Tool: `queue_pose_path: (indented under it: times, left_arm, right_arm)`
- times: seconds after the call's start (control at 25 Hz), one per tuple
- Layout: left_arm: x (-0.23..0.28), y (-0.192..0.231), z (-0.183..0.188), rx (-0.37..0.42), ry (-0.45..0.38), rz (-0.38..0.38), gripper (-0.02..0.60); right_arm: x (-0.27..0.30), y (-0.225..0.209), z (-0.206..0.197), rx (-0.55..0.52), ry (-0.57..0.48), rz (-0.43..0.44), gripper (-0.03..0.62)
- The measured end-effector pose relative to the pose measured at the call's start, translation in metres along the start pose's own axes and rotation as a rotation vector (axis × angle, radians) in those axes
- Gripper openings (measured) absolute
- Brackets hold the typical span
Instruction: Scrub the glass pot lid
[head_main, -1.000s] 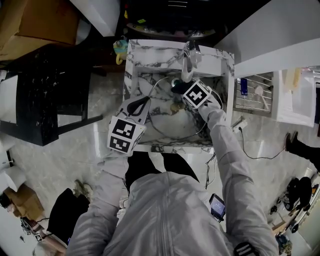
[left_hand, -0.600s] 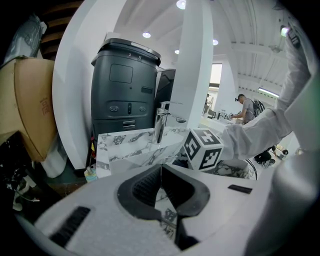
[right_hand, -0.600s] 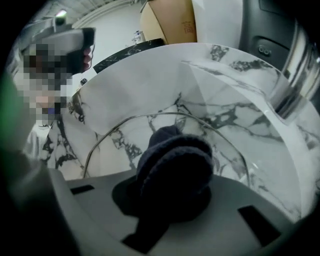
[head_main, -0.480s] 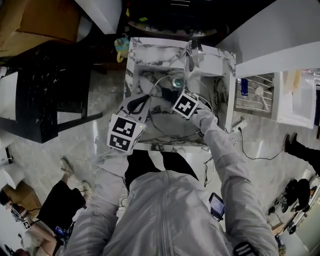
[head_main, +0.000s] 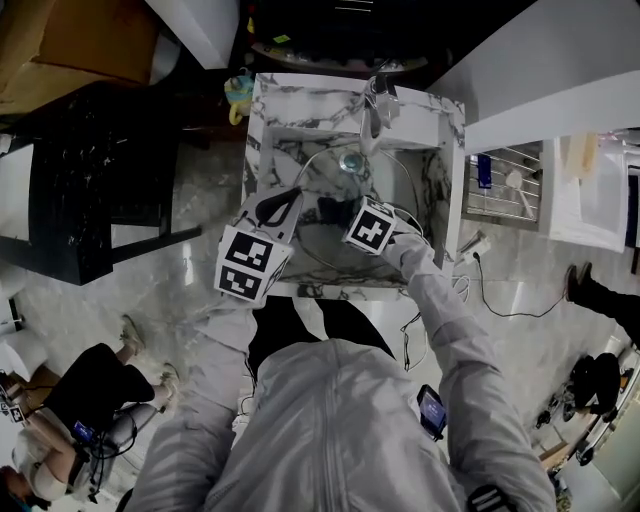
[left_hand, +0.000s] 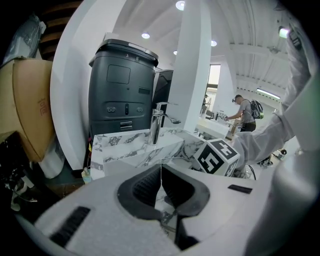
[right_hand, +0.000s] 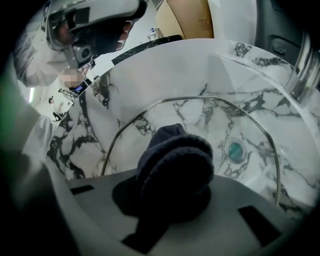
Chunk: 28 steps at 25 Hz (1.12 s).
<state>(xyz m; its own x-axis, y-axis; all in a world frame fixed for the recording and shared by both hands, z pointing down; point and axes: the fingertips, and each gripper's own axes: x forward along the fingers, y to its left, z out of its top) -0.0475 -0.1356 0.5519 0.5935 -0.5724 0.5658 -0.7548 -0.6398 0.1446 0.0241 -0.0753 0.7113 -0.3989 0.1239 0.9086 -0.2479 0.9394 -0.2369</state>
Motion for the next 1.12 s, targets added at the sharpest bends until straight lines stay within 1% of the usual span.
queue_pose_path:
  times: [0.12,0.28,0.6,0.76,0.84,1.0,1.04,1.12]
  left_arm:
    - [0.001,-0.005,-0.001,0.002,-0.001,-0.007,0.028]
    - [0.001,-0.014,0.0,0.007,-0.005,-0.015,0.028]
    - [-0.007,-0.027,0.002,0.018,0.005,-0.007,0.028]
    - [-0.021,-0.028,0.007,0.033,0.024,-0.004,0.028]
    - [-0.027,-0.024,0.012,0.046,0.027,0.001,0.028]
    - [-0.032,-0.018,0.018,0.062,0.028,-0.017,0.028]
    - [-0.032,-0.017,0.019,0.068,0.03,-0.028,0.028]
    - [-0.031,-0.015,0.026,0.091,0.025,-0.054,0.028]
  right_arm:
    - [0.003,0.013,-0.011,-0.009,0.02,0.042,0.055]
    - [0.003,0.032,-0.032,0.039,0.068,0.127,0.055]
    - [0.001,0.062,-0.044,0.044,0.089,0.245,0.055]
    - [0.0,0.083,-0.046,0.066,0.095,0.348,0.055]
    - [-0.001,0.09,-0.045,0.088,0.086,0.388,0.055]
    - [-0.012,0.097,-0.043,0.158,0.047,0.425,0.055]
    - [-0.016,0.097,-0.04,0.183,0.021,0.423,0.055]
    - [-0.026,0.09,-0.029,0.247,-0.057,0.38,0.055]
